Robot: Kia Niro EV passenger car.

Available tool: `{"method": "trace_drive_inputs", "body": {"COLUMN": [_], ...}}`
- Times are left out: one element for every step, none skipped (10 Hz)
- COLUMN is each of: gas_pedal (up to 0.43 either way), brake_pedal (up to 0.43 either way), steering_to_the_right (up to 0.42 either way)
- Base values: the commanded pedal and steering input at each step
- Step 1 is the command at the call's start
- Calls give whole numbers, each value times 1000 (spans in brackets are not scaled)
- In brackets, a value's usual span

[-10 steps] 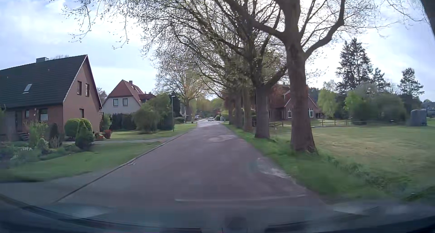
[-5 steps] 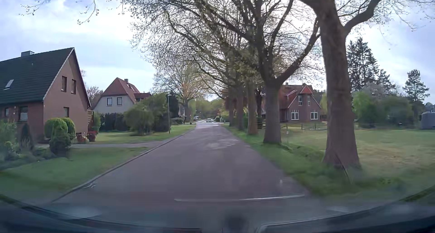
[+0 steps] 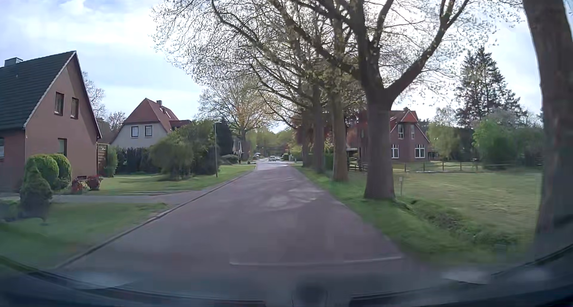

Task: Follow the waypoints while adhering to traffic rules and regulations

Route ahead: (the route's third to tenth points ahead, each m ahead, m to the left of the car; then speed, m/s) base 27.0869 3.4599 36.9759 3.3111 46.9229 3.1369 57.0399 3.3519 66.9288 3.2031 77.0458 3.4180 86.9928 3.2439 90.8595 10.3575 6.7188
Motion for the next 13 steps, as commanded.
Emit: {"method": "trace_drive_inputs", "body": {"gas_pedal": [39,39,8,0,0,8,8,20,39,39,67,67,67], "brake_pedal": [0,0,0,0,0,0,0,0,0,0,0,0,0], "steering_to_the_right": [0,-1,-2,-3,-3,-3,-4,-4,-4,-4,-4,-4,-4]}}
